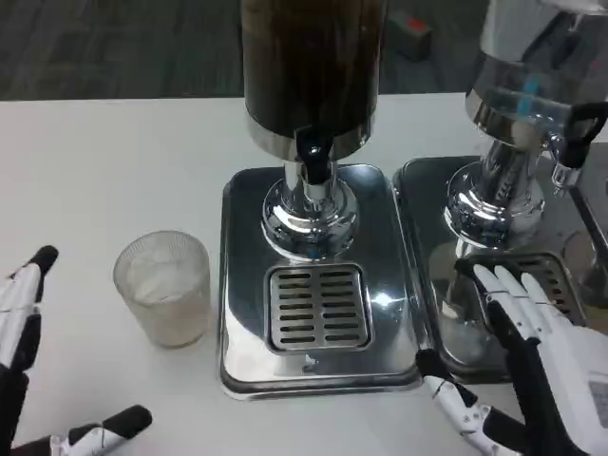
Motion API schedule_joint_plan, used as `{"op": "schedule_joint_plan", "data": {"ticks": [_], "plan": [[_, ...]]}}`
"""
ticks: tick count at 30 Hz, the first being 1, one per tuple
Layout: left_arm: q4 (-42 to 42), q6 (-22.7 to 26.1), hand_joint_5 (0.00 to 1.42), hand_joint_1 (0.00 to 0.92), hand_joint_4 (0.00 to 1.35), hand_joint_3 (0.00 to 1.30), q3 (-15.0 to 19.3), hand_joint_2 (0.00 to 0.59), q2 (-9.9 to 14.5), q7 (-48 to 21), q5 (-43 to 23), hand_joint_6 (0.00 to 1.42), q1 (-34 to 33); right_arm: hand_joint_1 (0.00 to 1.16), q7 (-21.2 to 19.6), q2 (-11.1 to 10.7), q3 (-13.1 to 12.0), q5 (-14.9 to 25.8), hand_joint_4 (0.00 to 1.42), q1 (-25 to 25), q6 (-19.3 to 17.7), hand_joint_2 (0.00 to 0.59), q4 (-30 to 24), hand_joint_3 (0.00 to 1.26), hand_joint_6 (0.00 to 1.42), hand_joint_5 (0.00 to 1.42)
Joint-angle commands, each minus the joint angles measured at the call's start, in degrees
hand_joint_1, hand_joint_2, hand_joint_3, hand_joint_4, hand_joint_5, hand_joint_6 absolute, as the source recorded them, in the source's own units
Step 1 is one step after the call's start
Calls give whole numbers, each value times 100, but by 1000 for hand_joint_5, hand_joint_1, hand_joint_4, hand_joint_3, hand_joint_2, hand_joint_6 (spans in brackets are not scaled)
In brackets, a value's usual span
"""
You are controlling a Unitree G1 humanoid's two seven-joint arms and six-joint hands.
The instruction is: Grasp the cup under the faucet to collect the drink, then remove the cup.
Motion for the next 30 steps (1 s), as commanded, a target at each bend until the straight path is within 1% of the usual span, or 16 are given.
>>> {"op": "schedule_joint_plan", "data": {"ticks": [1, 4, 7, 11, 14, 18, 23, 30], "plan": [[120, -43, 124, 125, 17, 0, 149, 7, -14, -425, -332, 338, -246, 289, -112, 116, 15, 8, 116, -52, 16, 325, -20, 153, 174, 84], [233, 51, 168, 153, 55, 0, 210, 5, -21, -733, -536, 364, -448, 276, -117, 177, 23, 7, 120, -97, 19, 331, 10, 156, 177, 97], [429, 142, 208, 203, 84, 0, 250, 9, -21, -1146, -787, 387, -723, 270, -124, 216, 34, 21, 137, -154, 6, 337, 47, 164, 177, 116], [816, 240, 235, 235, 108, 0, 232, 7, 26, -1659, -1026, 398, -1139, 279, -113, 234, 52, 41, 151, -201, -8, 336, 68, 168, 180, 139], [1109, 265, 270, 260, 139, 19, 210, 6, 32, -1915, -1105, 420, -1422, 287, -104, 236, 58, 49, 163, -236, -13, 334, 78, 176, 185, 146], [1418, 238, 322, 277, 176, 51, 179, 5, 32, -2088, -1092, 459, -1723, 290, -94, 243, 63, 69, 169, -298, -29, 334, 69, 181, 194, 157], [1882, 96, 379, 302, 223, 94, 36, 11, 62, -2348, -1076, 518, -2181, 293, -114, 289, 100, 71, 180, -363, -28, 334, 80, 194, 196, 168], [2364, -117, 415, 320, 235, 107, -182, 12, 134, -2598, -1031, 549, -2598, 294, -161, 351, 135, 59, 190, -385, -35, 334, 79, 208, 196, 182]]}}
